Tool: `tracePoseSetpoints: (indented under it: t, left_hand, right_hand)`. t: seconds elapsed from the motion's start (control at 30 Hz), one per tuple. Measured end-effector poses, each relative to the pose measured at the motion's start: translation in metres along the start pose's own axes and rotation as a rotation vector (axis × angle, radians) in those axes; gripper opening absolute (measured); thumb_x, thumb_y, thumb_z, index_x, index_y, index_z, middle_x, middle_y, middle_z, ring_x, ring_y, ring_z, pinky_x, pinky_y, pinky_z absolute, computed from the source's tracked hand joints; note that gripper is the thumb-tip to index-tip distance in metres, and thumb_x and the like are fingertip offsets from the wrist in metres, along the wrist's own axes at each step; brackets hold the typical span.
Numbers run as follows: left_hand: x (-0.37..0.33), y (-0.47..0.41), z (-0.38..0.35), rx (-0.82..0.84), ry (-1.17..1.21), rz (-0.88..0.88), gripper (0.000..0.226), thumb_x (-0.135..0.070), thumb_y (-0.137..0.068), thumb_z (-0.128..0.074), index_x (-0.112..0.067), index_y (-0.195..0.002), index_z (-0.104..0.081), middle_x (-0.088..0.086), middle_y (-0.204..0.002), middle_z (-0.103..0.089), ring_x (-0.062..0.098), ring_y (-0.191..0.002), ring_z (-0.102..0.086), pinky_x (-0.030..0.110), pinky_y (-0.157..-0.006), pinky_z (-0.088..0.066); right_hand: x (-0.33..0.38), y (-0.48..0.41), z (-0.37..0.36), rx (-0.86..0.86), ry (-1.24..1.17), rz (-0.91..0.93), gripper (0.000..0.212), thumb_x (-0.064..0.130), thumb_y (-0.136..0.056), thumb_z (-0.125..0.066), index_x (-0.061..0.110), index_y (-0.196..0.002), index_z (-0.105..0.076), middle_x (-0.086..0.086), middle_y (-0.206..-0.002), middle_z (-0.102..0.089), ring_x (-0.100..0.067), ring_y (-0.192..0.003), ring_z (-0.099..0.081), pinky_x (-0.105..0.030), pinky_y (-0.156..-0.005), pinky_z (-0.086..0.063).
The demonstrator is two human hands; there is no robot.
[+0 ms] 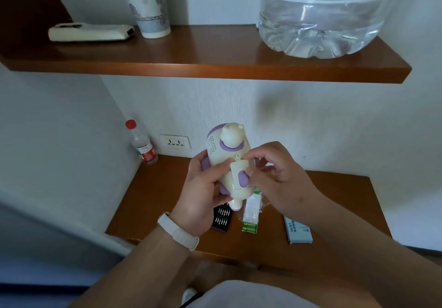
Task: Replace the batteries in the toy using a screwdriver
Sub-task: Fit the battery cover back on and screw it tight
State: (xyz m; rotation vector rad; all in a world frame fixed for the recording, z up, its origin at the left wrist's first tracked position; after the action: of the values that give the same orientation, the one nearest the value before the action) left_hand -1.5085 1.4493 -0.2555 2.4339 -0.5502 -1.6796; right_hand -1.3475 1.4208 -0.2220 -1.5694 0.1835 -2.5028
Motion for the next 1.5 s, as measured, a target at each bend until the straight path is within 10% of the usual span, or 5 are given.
tracePoseSetpoints:
  t: [0.27,0.8,1.13,1.5]
  left_hand:
    - [-0.013,0.009,-0.003,-0.005,0.029,-0.093,0.063,-0.026,-0.079,-0.070,-0.026,-0.137,-0.046,-0.001,-0.126,-0.069,0.025,-0.109,-0.070,0.042,-0.072,-0.060]
    - [-0.023,0.007,-0.010,0.070,-0.019,-0.212,0.075,-0.025,-0.077,-0.073,-0.022,-0.143,-0.039,-0.001,-0.128,-0.067,0.025,-0.112,-0.069,0.039,-0.076,-0.060]
    - [-0.024,0.006,-0.019,0.074,-0.113,-0.242,0.075,-0.021,-0.074,-0.075,-0.027,-0.140,-0.040,-0.002,-0.126,-0.067,0.025,-0.111,-0.069,0.051,-0.083,-0.060]
    - [-0.020,0.003,-0.027,0.062,-0.122,-0.228,0.074,-0.020,-0.074,-0.073,-0.028,-0.139,-0.038,-0.004,-0.123,-0.068,0.024,-0.108,-0.070,0.048,-0.080,-0.061]
  right_hand:
    - [0.005,0.000,-0.013,-0.047,-0.166,0.051,0.040,0.051,-0.084,-0.061,0.026,-0.115,-0.061,0.006,-0.124,-0.052,-0.012,-0.121,-0.051,-0.027,-0.090,-0.055]
    - [0.018,0.001,-0.002,-0.122,-0.286,0.079,0.025,0.042,-0.087,-0.063,0.029,-0.107,-0.069,0.008,-0.126,-0.054,-0.014,-0.124,-0.053,-0.027,-0.087,-0.056]
    - [0.017,0.001,0.005,-0.221,-0.439,-0.023,0.013,-0.001,-0.087,-0.068,0.012,-0.086,-0.069,-0.001,-0.118,-0.059,-0.002,-0.105,-0.062,-0.018,-0.074,-0.053]
    - [0.014,0.002,0.010,-0.159,-0.394,-0.199,0.043,0.020,-0.094,-0.062,0.031,-0.134,-0.055,0.018,-0.121,-0.065,0.007,-0.103,-0.063,-0.014,-0.076,-0.053]
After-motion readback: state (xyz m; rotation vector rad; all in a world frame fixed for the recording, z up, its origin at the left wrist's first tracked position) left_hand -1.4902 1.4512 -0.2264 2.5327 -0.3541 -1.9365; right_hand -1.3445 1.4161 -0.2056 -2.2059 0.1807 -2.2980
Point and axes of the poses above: each hand's wrist, its own y-axis away from the middle knuckle, its own z-axis out of the back of the hand, x = y × z, the point moved 4 cm from there along -y, towards the middle knuckle
